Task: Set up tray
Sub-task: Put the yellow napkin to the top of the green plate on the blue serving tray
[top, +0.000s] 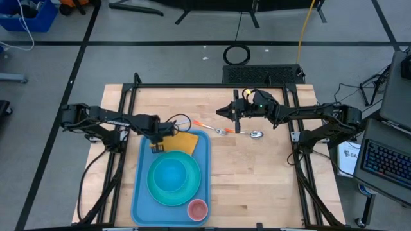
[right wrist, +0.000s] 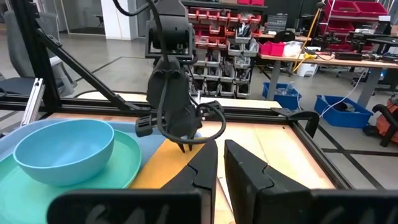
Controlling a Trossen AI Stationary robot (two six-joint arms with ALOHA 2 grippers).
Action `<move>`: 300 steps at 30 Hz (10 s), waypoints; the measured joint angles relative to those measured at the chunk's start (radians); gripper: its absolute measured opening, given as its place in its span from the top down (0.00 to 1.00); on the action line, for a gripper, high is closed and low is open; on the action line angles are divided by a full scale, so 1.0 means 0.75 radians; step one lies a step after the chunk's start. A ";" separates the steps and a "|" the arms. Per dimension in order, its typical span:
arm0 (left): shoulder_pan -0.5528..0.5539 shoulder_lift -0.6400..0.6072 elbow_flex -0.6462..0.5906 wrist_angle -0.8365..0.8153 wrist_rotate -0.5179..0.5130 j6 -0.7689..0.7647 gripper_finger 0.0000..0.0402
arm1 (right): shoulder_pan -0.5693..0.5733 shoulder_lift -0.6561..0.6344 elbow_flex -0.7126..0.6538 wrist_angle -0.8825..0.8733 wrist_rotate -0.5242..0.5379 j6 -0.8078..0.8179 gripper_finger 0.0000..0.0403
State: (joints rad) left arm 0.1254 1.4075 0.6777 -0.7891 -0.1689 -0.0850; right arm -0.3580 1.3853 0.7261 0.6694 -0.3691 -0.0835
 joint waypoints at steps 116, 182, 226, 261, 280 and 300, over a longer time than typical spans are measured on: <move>0.086 -0.122 0.020 0.043 0.224 -0.369 0.95 | 0.162 0.201 0.050 -0.141 -0.308 0.369 1.00; -0.301 -0.553 0.018 0.570 -0.440 -0.058 0.95 | 0.205 0.899 0.765 -0.735 -0.433 0.096 1.00; -0.263 -0.553 0.002 0.615 -0.439 -0.051 0.95 | 0.251 1.058 0.880 -0.821 -0.206 0.330 1.00; -0.263 -0.553 -0.034 0.672 -0.438 -0.036 0.95 | 0.244 1.036 0.880 -0.929 -0.070 0.411 1.00; -0.263 -0.553 -0.035 0.674 -0.438 -0.033 0.95 | 0.245 1.036 0.879 -0.916 -0.210 0.370 0.92; -0.263 -0.553 -0.036 0.671 -0.436 -0.034 0.95 | 0.261 0.979 0.873 -0.866 -0.199 0.328 0.72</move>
State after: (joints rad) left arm -0.0715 0.9924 0.6506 -0.2858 -0.4961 -0.1104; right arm -0.1619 2.1194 1.3808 0.0197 -0.5180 0.1624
